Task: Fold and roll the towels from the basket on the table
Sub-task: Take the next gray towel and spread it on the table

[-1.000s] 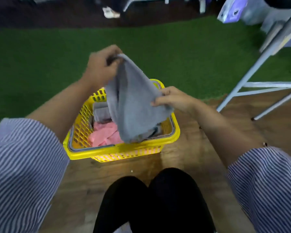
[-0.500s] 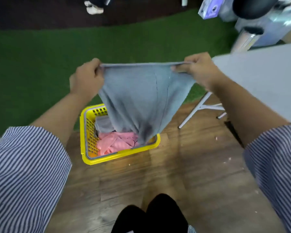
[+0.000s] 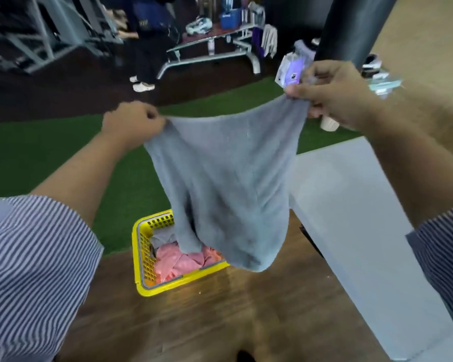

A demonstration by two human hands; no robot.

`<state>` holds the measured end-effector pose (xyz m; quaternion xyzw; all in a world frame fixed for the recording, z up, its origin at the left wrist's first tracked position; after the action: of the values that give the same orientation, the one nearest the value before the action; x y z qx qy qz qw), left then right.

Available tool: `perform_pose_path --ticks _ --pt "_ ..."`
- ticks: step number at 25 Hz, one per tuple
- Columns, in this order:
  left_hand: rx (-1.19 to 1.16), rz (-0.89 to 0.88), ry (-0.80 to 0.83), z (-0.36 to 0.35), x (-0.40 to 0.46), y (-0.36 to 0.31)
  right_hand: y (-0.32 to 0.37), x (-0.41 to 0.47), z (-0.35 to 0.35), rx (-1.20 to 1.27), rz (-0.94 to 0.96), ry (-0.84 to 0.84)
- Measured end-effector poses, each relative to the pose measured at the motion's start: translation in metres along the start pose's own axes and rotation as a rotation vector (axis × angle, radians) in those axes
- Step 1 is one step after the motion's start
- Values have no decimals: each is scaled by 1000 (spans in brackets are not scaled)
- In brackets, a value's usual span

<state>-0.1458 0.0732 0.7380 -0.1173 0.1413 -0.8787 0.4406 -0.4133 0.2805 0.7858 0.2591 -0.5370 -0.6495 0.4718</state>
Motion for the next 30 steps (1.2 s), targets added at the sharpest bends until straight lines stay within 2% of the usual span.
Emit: perform_pose_path --ticks 2,5,6,9,13,15,17,19,20,22,24,26,28,30 --pt "-114 -42 248 -22 -4 -32 3 -2 2 7 51 -39" --pt "-649 -162 373 -50 -11 -110 14 -4 -12 25 107 -19" --pt "-755 -211 392 -58 -11 -137 16 -4 -16 12 117 -19" --pt "-841 -354 341 -77 -7 -187 6 -2 -6 70 93 -104" --pt "-850 -416 309 -98 15 -197 -58 -9 3 160 30 -230" --pt "-903 -446 276 -97 34 -195 -107 -11 -7 167 -133 -142" --pt "-974 -469 255 -87 60 -191 -153 -11 -28 -7 -332 100" --pt "-999 -505 282 -73 88 -183 -186 -9 -44 -182 -427 209" --pt "-968 -518 320 -65 105 -180 -194 1 -45 -203 -453 174" --pt "-723 -529 359 -52 133 -167 -199 27 -35 -252 -454 51" --pt "-390 -508 376 -47 159 -151 -194 55 -18 -417 -371 -82" --pt "-182 -460 453 -52 183 -139 -184 80 -6 -463 -269 -219" --pt "-20 -425 551 -70 195 -135 -173 97 -4 -459 -180 -255" --pt "28 -480 624 -100 196 -146 -160 110 -8 -508 -67 -209"
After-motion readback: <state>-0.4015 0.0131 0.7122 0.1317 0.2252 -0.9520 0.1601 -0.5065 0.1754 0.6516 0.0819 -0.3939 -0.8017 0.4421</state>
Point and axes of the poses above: each hand's wrist, its own x-axis towards the middle knuckle, its own z-axis out of the back of the hand, y = z × x, the point moved 5 cm from there along x, towards the middle knuckle, and after that the axes turned 2 degrees about -z, right-handed, at the moved point
